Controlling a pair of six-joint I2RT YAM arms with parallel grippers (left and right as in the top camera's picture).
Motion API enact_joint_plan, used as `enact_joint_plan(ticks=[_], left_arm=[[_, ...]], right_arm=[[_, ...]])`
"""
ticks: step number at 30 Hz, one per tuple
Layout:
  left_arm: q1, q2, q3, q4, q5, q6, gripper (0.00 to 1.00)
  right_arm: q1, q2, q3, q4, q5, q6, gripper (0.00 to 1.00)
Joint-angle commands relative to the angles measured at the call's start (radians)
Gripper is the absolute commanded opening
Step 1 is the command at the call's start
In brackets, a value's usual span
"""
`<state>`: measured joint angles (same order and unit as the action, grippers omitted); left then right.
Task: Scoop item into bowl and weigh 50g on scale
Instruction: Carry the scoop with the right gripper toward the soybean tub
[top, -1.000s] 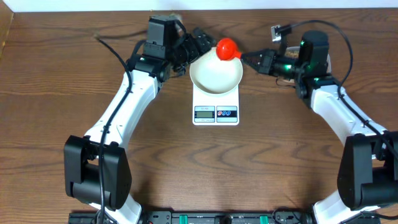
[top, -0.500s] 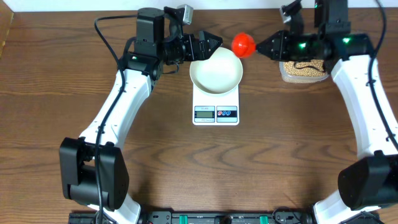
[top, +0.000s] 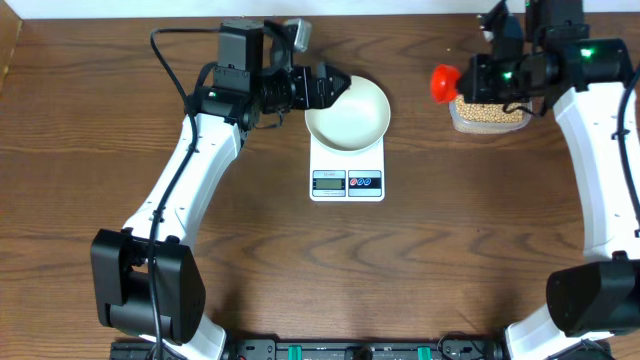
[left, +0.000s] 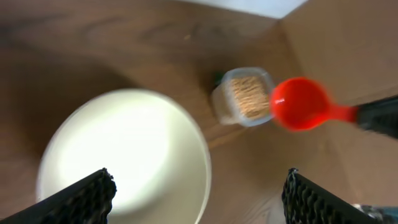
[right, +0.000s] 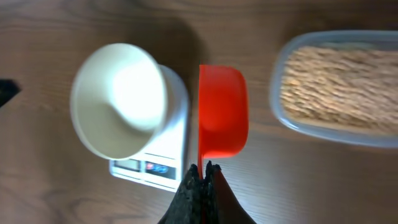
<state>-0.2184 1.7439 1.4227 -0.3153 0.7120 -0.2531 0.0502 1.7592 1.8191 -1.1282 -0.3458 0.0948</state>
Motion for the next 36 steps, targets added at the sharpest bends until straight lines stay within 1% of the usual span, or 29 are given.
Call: enact_joint_plan(ticks=[1, 4, 7, 13, 16, 18, 20, 23, 25, 29, 31, 34, 36], left_arm=[[0.006, -0.017, 0.008, -0.055, -0.115, 0.080, 0.88], [0.006, -0.017, 0.008, -0.095, -0.159, 0.147, 0.88], [0.006, -0.017, 0.008, -0.099, -0.180, 0.175, 0.88], [0.006, -0.017, 0.008, -0.101, -0.186, 0.174, 0.88], [0.005, -0.017, 0.008, -0.121, -0.186, 0.174, 0.80], [0.005, -0.017, 0.008, -0.135, -0.186, 0.174, 0.77], [-0.002, -0.017, 0.008, -0.164, -0.186, 0.174, 0.71], [-0.023, -0.017, 0.006, -0.205, -0.198, 0.174, 0.68], [-0.048, -0.017, 0.005, -0.240, -0.241, 0.174, 0.65], [-0.107, -0.017, 0.005, -0.320, -0.336, 0.169, 0.52], [-0.137, -0.017, 0.005, -0.356, -0.374, 0.167, 0.43], [-0.182, -0.017, 0.003, -0.414, -0.409, 0.155, 0.20], [-0.209, -0.017, -0.008, -0.447, -0.439, 0.114, 0.08]], right_arm=[[-0.053, -0.003, 0.019, -0.021, 0.056, -0.035, 0.01], [-0.109, -0.003, 0.019, -0.029, 0.056, -0.053, 0.01], [-0.153, -0.003, 0.018, -0.027, 0.055, -0.076, 0.01], [-0.180, -0.003, 0.018, -0.033, 0.055, -0.105, 0.01], [-0.180, -0.003, 0.018, -0.033, 0.055, -0.105, 0.01], [-0.180, -0.003, 0.018, -0.033, 0.048, -0.105, 0.01], [-0.180, -0.003, 0.018, -0.034, 0.042, -0.104, 0.01], [-0.180, -0.003, 0.018, -0.036, 0.040, -0.104, 0.01], [-0.180, -0.003, 0.018, -0.037, 0.040, -0.104, 0.01], [-0.180, -0.003, 0.018, -0.037, 0.040, -0.104, 0.01], [-0.180, -0.003, 0.018, -0.037, 0.040, -0.104, 0.01], [-0.180, -0.003, 0.018, -0.039, 0.040, -0.104, 0.01], [-0.180, -0.003, 0.018, -0.043, 0.040, -0.104, 0.01]])
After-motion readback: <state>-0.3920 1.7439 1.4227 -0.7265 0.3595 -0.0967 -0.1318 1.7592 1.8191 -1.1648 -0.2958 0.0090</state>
